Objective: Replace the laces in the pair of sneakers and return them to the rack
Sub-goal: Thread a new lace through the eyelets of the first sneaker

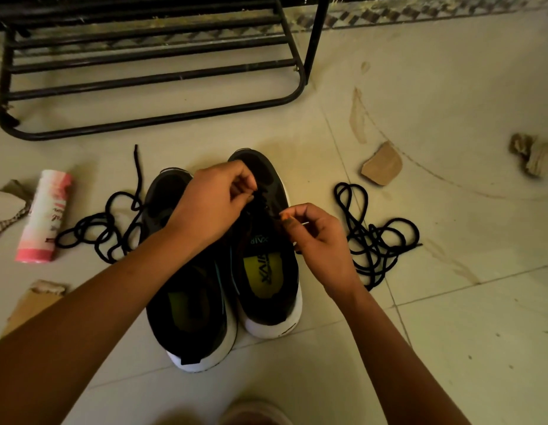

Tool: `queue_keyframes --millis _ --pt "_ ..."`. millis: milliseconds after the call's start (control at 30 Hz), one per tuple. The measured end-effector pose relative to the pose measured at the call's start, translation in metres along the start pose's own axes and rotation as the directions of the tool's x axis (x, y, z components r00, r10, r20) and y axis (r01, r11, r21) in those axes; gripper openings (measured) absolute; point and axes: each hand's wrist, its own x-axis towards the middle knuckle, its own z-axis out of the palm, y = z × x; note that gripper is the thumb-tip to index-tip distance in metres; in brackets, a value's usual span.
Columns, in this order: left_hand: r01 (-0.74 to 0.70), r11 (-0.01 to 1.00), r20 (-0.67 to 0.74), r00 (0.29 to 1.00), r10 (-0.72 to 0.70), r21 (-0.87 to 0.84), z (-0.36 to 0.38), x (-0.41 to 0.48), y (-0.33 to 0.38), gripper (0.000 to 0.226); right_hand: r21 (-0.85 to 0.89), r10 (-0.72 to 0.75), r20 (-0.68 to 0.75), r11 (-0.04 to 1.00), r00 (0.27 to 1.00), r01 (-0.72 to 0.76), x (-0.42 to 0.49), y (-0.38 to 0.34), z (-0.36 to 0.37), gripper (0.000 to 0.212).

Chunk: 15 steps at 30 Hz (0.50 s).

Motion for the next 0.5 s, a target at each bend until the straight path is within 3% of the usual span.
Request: queue_keyframes --millis 33,100,200,333,500 --pt "0.011 1.0 -0.013 1.0 -0.011 0.006 -0.003 -0.001 -0.001 0.015 0.013 -0.002 0.006 1.0 1.0 0.002 -0.001 -0.001 0.0 0.007" --pt "0.027 0.998 0.006 1.0 -0.027 0.053 -0.007 -0.002 -0.002 0.014 -0.028 -0.036 0.02 0.999 0.999 0.037 -0.004 -0.001 0.0 0.023" --pt "0.061 0.989 0.108 0.991 -0.076 0.135 -0.01 -0.005 0.001 0.014 -0.25 -0.117 0.045 0.96 0.992 0.124 -0.006 0.001 0.003 0.045" --pt "0.132 0.973 0.169 0.972 -0.165 0.189 -0.005 -0.008 0.012 0.016 -0.311 -0.169 -0.05 0.939 0.984 0.145 -0.005 0.003 0.009 0.031" --pt "0.214 0.937 0.112 0.961 -0.253 0.276 0.017 -0.018 0.025 0.029 -0.256 -0.164 -0.132 0.958 0.978 0.126 -0.006 0.002 0.011 0.022"
